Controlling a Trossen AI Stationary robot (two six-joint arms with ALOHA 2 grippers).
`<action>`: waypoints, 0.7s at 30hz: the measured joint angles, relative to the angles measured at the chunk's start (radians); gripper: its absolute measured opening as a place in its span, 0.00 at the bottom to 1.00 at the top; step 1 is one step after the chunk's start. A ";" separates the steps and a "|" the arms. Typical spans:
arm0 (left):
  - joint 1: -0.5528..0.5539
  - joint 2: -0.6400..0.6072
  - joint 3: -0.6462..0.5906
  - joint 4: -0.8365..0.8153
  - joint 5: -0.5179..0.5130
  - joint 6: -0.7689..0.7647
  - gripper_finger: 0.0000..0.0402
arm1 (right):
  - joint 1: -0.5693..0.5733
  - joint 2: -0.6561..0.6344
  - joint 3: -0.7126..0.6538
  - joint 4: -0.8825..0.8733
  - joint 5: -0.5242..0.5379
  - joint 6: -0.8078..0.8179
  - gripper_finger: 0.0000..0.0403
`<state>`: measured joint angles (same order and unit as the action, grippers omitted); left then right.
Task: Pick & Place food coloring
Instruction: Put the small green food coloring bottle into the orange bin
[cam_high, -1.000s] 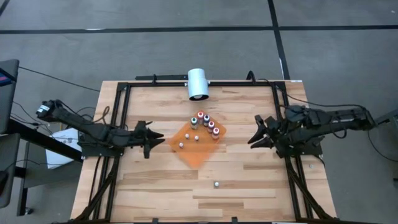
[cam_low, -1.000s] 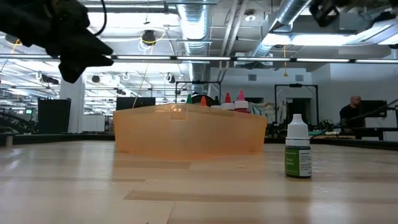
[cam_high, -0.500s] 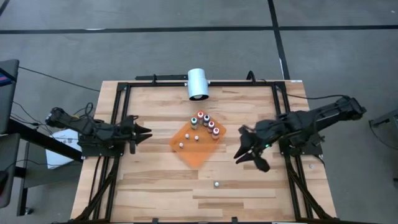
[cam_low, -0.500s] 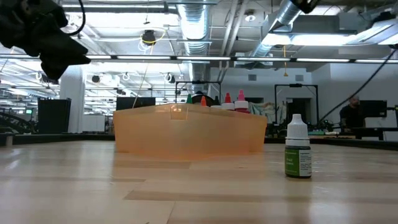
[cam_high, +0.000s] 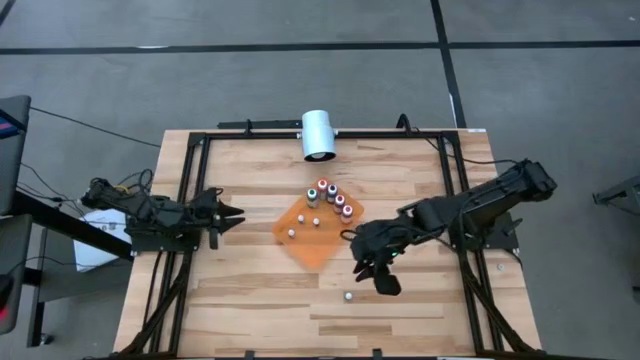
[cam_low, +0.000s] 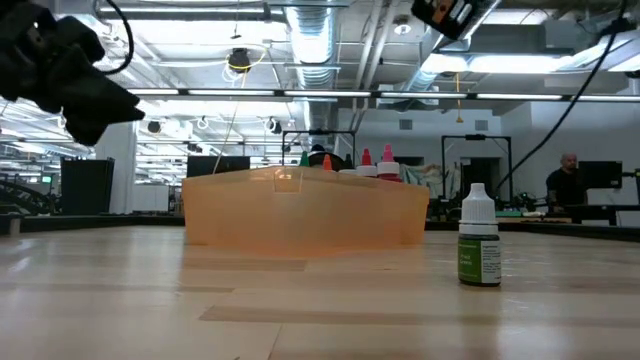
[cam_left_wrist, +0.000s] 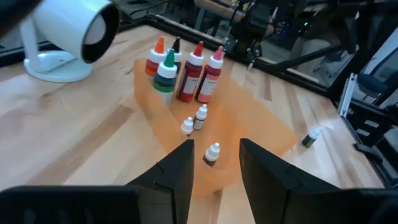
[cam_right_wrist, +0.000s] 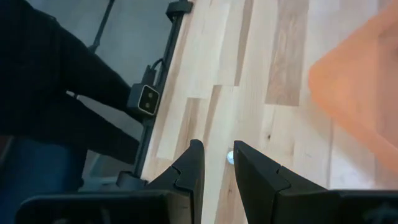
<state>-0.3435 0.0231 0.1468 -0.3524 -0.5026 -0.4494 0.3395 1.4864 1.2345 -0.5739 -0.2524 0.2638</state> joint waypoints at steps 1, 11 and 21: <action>0.000 0.000 -0.021 0.032 0.003 0.000 0.30 | -0.001 0.013 0.009 -0.001 -0.009 0.000 0.19; 0.000 0.001 -0.054 0.142 0.097 0.072 0.30 | -0.015 0.083 0.027 -0.015 -0.036 -0.001 0.19; 0.000 0.002 -0.054 0.208 0.285 0.113 0.30 | -0.093 0.144 0.025 -0.030 -0.036 -0.001 0.19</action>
<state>-0.3439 0.0256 0.0933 -0.1440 -0.2174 -0.3367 0.2465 1.6299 1.2594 -0.6042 -0.2882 0.2626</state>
